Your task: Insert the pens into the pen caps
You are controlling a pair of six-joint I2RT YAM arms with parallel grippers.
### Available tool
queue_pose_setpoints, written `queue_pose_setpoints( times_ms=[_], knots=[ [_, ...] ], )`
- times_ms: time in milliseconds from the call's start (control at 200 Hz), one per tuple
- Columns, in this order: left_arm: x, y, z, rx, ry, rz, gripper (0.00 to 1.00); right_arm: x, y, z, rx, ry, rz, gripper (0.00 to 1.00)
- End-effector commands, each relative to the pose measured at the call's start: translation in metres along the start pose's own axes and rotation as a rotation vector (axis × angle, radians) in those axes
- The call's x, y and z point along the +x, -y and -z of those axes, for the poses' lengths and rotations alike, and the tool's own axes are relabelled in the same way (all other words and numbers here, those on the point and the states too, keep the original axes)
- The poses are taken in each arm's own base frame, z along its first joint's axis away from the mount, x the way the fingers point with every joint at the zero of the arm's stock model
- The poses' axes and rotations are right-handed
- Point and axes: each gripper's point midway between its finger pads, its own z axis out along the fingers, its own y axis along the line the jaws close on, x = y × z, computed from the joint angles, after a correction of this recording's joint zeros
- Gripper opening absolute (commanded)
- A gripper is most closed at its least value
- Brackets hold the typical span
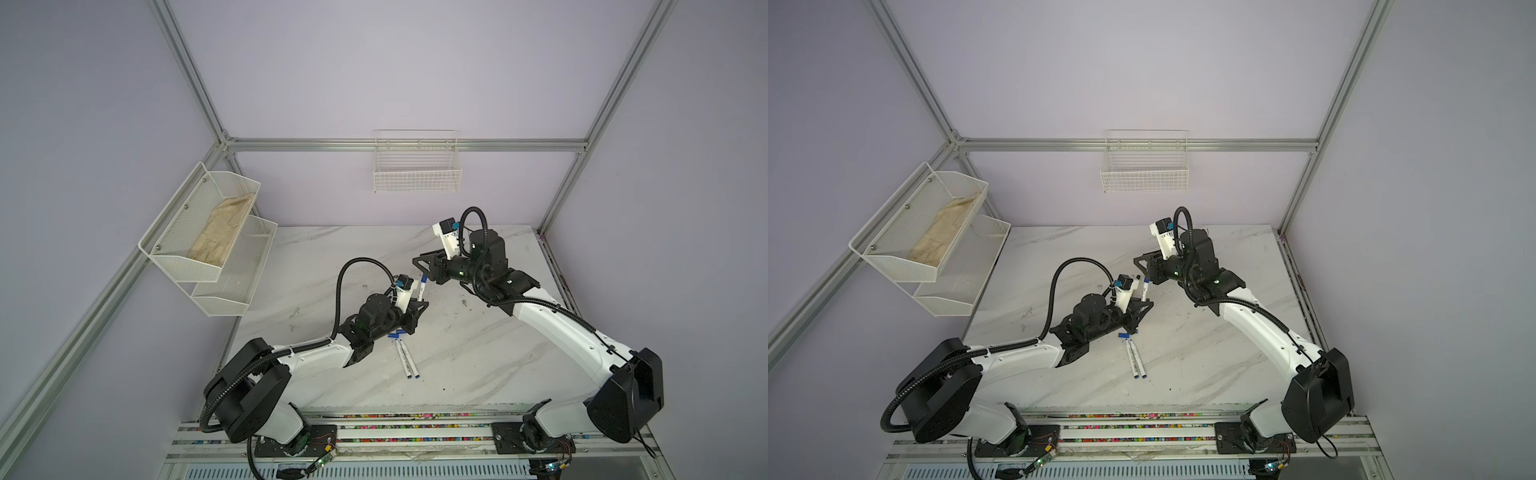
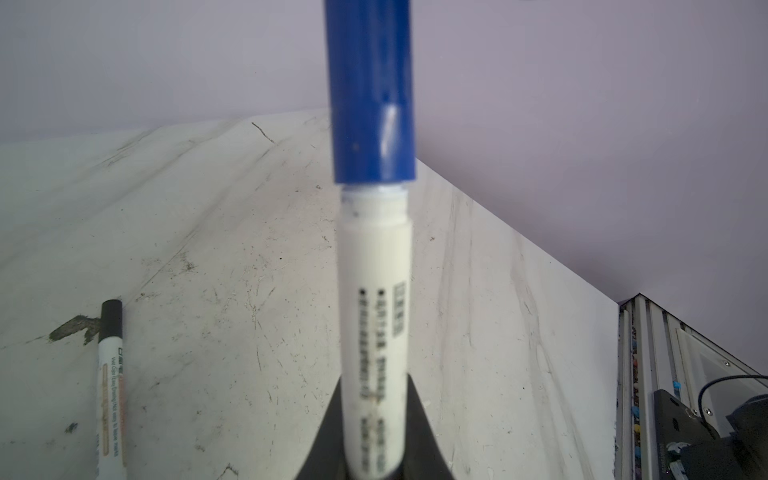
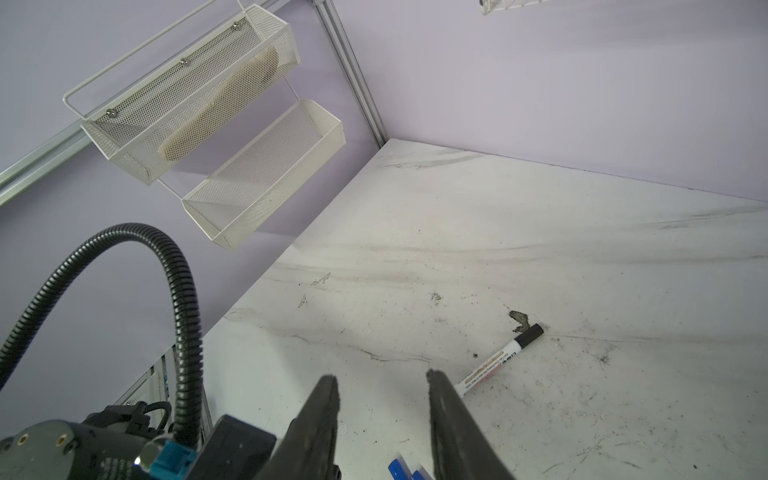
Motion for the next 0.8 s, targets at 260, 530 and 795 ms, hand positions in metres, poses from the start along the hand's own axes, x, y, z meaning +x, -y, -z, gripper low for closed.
queue_pose_setpoints(
  times_ms=[260, 530, 795],
  knots=[
    [-0.008, 0.0, 0.008, -0.003, 0.058, 0.0, 0.0, 0.027, 0.004, -0.005, -0.03, -0.067, -0.058, 0.4],
    [-0.007, 0.0, 0.006, 0.002, 0.053, 0.006, 0.0, 0.033, 0.0, -0.006, -0.06, -0.083, -0.061, 0.3],
    [-0.009, 0.0, 0.006, 0.0, 0.062, 0.005, 0.0, 0.043, 0.001, -0.01, -0.072, -0.112, -0.08, 0.19]
  ],
)
